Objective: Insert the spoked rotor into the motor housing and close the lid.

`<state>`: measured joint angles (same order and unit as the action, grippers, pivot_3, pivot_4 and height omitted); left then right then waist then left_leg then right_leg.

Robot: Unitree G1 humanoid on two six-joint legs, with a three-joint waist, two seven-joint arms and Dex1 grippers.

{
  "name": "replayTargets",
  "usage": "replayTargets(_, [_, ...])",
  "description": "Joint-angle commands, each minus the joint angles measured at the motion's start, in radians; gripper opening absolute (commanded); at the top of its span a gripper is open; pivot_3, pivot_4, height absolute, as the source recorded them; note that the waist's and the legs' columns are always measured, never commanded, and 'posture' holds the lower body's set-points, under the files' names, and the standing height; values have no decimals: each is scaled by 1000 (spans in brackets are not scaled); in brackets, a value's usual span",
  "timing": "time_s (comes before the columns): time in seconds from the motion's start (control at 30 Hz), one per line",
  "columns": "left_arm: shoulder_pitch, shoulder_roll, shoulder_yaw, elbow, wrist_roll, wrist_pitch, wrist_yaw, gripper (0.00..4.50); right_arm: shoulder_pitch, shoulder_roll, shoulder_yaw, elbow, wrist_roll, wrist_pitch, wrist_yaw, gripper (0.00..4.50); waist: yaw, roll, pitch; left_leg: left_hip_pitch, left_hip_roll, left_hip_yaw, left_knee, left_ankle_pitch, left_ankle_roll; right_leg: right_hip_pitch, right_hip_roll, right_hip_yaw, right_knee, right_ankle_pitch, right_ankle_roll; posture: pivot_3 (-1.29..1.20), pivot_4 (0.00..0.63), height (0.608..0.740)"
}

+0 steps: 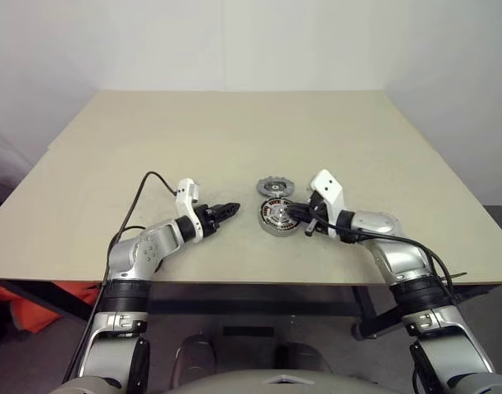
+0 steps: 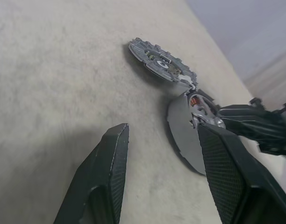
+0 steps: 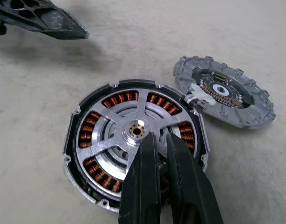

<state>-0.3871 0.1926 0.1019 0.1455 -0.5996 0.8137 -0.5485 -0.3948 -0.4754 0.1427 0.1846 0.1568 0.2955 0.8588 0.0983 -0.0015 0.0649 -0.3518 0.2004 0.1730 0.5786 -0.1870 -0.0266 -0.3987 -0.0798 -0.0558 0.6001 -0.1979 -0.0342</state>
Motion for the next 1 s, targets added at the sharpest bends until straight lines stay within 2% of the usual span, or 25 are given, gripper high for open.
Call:
replayTargets(0.03, [-10,18,-45,-44,54,-83,-28,2458,-53,2,-19,-31,7,-9,-4,335,-2,0,0,-1,0,0,0,0,0,-1,0,0,0,0,0,0,0,740])
replayTargets(0.37, [15,65,-147,-92,155,-195,-88,2458,-12,25,32,46,-29,-16,-3,335,-3,0,0,-1,0,0,0,0,0,-1,0,0,0,0,0,0,0,740])
replayTargets(0.57, [14,98,-195,-114,193,-233,-136,2458,-28,13,4,0,-3,-18,5,335,-3,0,0,1,0,0,0,0,0,0,0,0,1,0,0,0,0,740])
replayTargets(0.77, [7,102,-205,-106,215,-259,-157,2458,-59,9,-21,-46,22,2,4,335,-3,0,0,1,0,0,0,0,0,0,0,1,2,0,0,0,0,740])
replayTargets(1.0, [-4,80,-200,-77,259,-324,-121,2458,-36,29,12,67,-44,-54,-37,335,-3,0,0,1,0,0,0,0,0,-1,0,1,1,0,0,0,0,740])
